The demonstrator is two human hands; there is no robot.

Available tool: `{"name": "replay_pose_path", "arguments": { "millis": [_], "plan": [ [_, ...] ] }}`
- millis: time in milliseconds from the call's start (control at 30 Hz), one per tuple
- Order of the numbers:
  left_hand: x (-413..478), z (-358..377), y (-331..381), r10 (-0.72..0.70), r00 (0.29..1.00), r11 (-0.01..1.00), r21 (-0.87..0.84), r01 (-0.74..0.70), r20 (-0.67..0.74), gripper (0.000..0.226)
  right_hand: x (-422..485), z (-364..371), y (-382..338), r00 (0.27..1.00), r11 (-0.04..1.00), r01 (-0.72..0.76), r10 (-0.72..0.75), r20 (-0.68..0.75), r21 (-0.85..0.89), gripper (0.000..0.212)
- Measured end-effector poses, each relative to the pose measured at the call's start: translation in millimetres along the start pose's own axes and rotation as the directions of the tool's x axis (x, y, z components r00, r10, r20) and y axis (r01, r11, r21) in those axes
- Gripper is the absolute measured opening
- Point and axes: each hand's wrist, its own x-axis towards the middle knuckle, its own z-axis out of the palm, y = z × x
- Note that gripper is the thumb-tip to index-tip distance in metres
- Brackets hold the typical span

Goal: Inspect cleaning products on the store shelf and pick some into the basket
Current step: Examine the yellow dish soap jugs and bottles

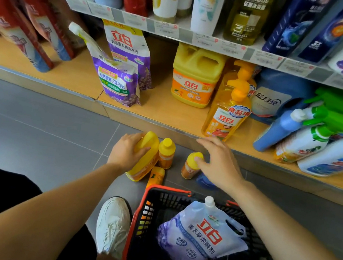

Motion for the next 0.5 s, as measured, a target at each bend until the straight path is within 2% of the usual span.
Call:
{"name": "replay_pose_path", "arguments": {
  "millis": [133,233,300,367,433,500],
  "plan": [
    [1,6,-5,0.018,0.994,1.0,0.005,-0.017,-0.111,0.046,60,-18,-41,0.983,0.996,0.071,-0.062,-0.17,0.047,0.053],
    [3,10,-10,0.01,0.99,1.0,-0.008,-0.011,-0.138,0.046,109,-23,-60,0.959,0.988,0.133,-0.149,-0.243,-0.082,0.063],
    [6,12,-13,0.004,0.987,0.999,-0.037,-0.01,-0.162,0.044,141,-24,-65,0.957,0.977,0.085,-0.136,-0.257,-0.198,0.074],
    [10,14,-16,-0.011,0.983,0.997,-0.079,-0.004,-0.184,0.041,167,-23,-64,0.966,0.962,-0.015,-0.057,-0.252,-0.274,0.087],
    [14,15,-19,-0.031,0.978,0.994,-0.109,0.009,-0.205,0.04,180,-20,-61,0.971,0.949,-0.089,0.016,-0.237,-0.302,0.098],
    [16,18,-21,-0.04,0.974,0.992,-0.123,0.012,-0.224,0.038,181,-12,-60,0.964,0.94,-0.111,0.024,-0.263,-0.323,0.102]
  ]
}}
